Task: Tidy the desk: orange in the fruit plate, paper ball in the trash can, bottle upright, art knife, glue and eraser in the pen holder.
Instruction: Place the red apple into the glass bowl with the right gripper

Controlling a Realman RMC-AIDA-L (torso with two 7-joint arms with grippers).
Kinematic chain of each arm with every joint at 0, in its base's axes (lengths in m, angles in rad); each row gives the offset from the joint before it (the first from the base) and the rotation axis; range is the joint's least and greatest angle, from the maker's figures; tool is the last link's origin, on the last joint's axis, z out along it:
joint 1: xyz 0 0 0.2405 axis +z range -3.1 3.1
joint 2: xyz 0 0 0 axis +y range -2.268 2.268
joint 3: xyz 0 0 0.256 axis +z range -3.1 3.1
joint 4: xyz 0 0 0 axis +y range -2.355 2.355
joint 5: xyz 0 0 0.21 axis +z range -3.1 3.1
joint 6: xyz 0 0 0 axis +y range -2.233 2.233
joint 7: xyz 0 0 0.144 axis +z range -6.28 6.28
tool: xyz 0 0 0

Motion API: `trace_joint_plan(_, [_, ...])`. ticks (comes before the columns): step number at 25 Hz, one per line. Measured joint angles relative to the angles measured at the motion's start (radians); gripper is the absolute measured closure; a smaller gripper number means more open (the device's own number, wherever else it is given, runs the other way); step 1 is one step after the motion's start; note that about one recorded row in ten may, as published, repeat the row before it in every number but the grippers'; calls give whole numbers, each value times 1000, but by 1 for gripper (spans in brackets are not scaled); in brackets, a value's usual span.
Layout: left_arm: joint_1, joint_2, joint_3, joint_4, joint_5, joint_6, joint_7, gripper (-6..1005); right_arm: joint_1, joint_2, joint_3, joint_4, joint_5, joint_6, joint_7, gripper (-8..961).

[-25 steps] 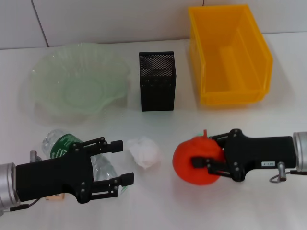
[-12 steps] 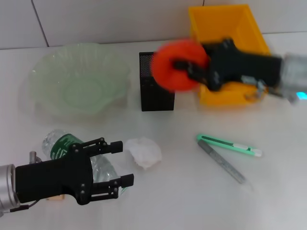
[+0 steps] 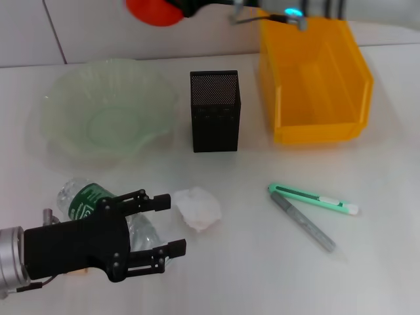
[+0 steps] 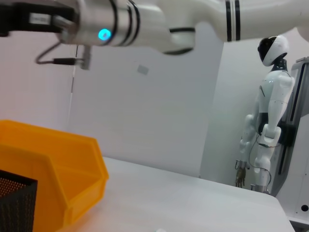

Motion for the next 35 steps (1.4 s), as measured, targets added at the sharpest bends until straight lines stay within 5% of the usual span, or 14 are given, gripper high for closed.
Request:
trace_joint_plan(7, [1, -6, 3, 1, 1, -2, 5, 242, 74, 23, -143, 47, -5, 138, 34, 834])
trace_joint_plan(16, [1, -9, 4, 0, 1, -1, 14, 244, 117, 31, -173, 129, 1, 205, 37, 907])
trace_joint_plan(30, [-2, -17, 5, 1, 2, 1, 16, 248, 147, 33, -239, 168, 11, 265, 106, 777])
trace_joint_plan(35, [-6, -22, 7, 1, 2, -5, 25, 249, 142, 33, -247, 162, 12, 267, 117, 601])
